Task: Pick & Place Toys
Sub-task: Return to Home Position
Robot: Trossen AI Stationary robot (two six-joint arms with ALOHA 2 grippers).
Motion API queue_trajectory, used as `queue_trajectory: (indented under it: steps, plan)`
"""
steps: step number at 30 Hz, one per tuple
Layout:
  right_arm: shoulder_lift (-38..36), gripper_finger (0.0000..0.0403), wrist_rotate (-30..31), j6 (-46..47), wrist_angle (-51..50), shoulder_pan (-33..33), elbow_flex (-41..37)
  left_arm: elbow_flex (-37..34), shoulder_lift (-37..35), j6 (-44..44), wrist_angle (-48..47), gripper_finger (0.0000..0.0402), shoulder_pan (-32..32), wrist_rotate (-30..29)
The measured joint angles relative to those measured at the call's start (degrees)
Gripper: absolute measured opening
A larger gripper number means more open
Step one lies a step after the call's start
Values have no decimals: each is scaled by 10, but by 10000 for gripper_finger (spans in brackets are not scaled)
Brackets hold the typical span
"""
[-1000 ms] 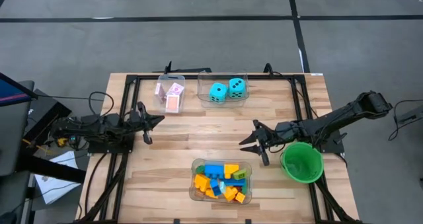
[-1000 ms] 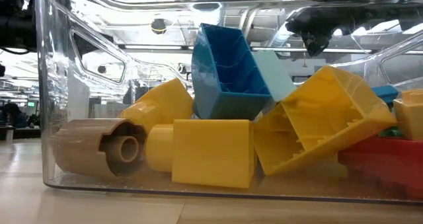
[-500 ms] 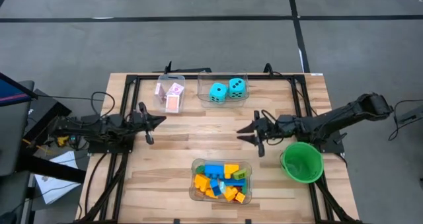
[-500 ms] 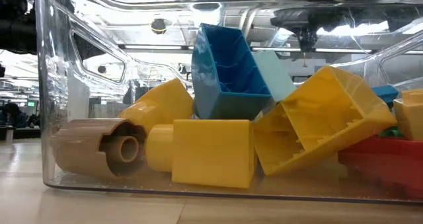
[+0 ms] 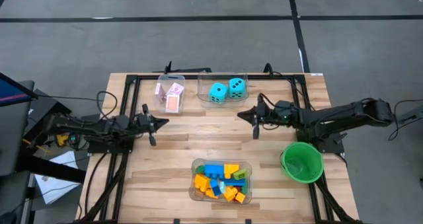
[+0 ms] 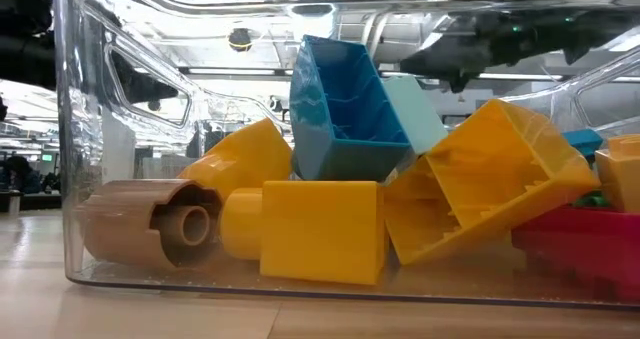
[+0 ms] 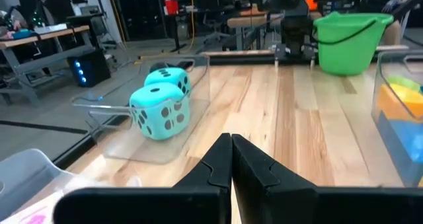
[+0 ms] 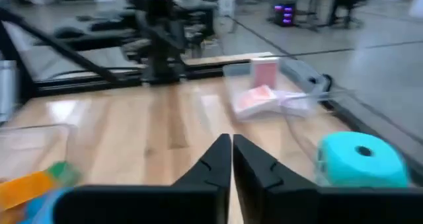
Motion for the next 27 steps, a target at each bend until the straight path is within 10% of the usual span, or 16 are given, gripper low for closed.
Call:
queue_trajectory:
  steps: [7, 27]
  plan:
    - [-114, 3, -125, 7, -14, 13, -75, 0, 31, 0, 0, 0, 0, 1]
    - [-616, 0, -130, 11, -230, 25, -232, 0, 53, 0, 1, 0, 0, 2]
